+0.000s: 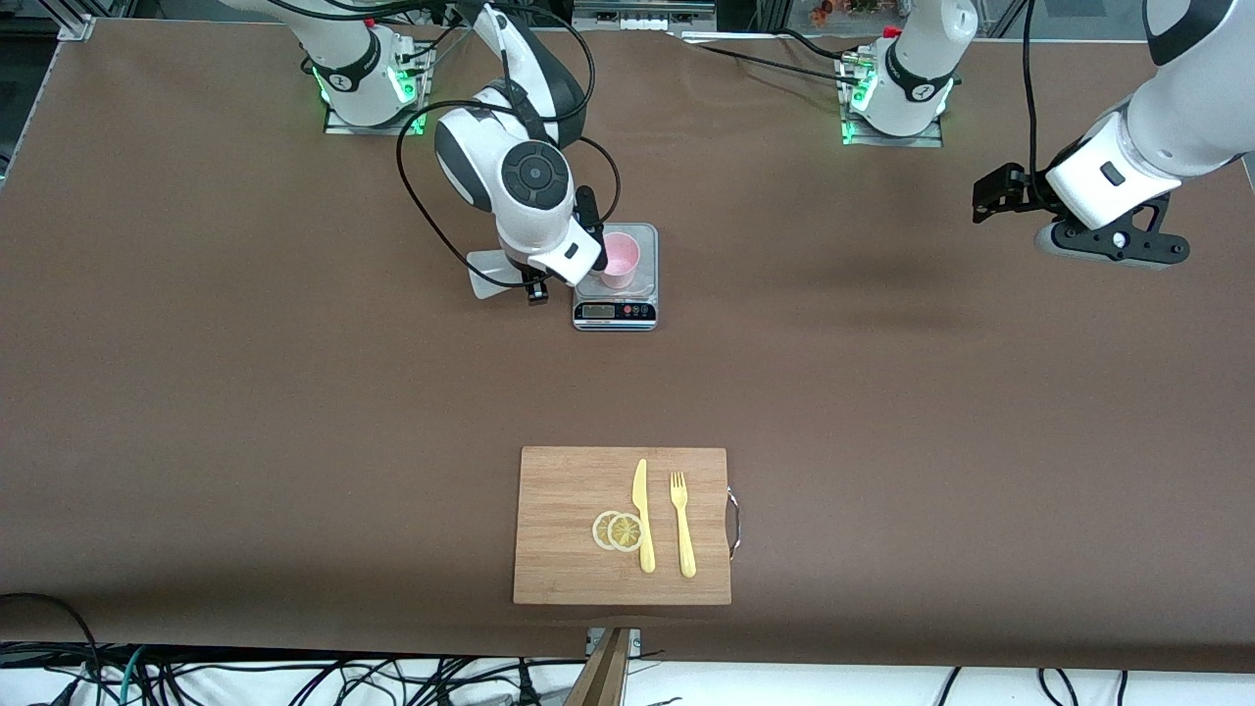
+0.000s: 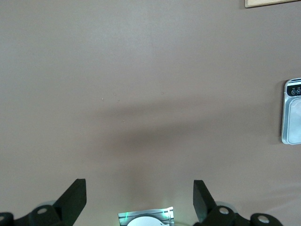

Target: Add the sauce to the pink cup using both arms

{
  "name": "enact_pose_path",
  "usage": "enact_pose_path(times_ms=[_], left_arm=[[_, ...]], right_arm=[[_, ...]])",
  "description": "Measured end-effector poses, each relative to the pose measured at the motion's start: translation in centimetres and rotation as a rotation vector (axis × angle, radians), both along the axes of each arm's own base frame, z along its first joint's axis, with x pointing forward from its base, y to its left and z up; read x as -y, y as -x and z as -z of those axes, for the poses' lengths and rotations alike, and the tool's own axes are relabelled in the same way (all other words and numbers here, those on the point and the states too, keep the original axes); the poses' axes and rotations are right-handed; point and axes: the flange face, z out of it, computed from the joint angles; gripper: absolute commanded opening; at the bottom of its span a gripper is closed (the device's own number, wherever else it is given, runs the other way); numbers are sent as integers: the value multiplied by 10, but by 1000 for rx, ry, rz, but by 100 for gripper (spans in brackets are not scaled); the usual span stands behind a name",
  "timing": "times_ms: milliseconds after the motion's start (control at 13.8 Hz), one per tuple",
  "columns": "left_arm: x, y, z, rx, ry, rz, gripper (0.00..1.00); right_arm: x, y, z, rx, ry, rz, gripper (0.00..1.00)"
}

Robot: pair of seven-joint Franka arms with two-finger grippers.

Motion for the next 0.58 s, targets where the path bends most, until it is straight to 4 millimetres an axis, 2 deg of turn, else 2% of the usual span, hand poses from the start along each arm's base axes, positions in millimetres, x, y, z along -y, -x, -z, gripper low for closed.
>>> enact_pose_path(times_ms=[580], left_arm=[[0, 0, 0, 0, 0, 0, 100]], right_arm=[[-7, 5, -1, 20, 21, -33, 0]])
